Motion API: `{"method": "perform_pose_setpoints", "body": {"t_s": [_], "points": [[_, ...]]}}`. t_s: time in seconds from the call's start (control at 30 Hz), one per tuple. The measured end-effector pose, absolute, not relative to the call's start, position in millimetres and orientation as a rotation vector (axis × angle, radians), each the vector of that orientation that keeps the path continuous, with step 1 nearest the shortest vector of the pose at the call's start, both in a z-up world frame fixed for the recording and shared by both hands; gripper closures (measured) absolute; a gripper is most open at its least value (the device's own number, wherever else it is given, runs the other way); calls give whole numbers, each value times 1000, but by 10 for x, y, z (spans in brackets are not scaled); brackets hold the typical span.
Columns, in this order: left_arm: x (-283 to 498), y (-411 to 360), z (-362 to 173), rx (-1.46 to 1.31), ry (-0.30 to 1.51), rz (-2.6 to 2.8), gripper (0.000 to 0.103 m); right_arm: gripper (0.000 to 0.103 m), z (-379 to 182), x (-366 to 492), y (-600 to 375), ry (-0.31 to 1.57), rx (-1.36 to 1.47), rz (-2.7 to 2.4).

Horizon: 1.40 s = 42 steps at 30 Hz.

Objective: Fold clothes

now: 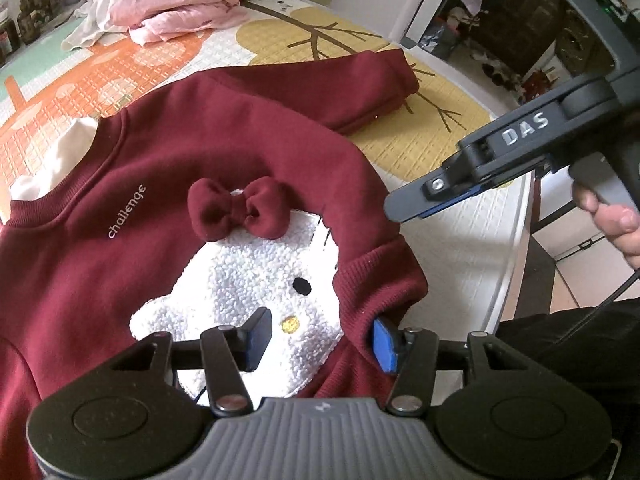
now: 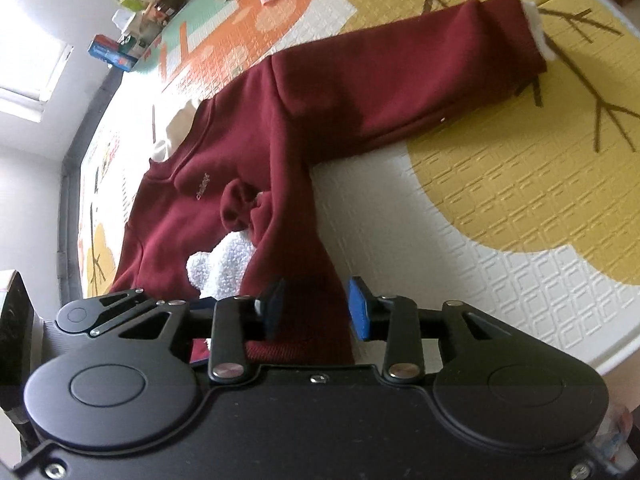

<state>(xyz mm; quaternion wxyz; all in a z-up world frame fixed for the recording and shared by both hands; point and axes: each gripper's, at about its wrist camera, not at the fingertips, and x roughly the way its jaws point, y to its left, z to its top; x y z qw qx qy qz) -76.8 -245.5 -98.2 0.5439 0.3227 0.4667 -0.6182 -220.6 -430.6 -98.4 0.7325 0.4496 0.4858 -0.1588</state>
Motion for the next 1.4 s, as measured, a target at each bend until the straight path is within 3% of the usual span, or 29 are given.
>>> {"method": "perform_pose_setpoints", "body": {"t_s": [0.23, 0.4, 0.5, 0.83, 1.2, 1.4], "points": [[-794, -2475, -1003, 779, 1118, -1458, 47, 69, -1185, -2042, -4226, 1111, 975, -347], [-819, -2483, -1015, 782, 1121, -1459, 47, 88, -1233, -1995, -4194, 1110, 964, -339], [-823, -2488, -1023, 785, 1123, -1458, 47, 92, -1235, -1997, -4202, 1096, 969, -352], [-620, -2391, -898, 713, 1124, -1436, 39, 94, -1155, -2115, -4267, 1126, 913, -373], [-294, -2262, -892, 608, 1157, -1321, 39, 94, -1267, -2066, -4260, 1200, 855, -390], [-343, -2272, -1139, 699, 1192, -1238, 39, 94, -1266, -2028, -4238, 1215, 829, -382]]}}
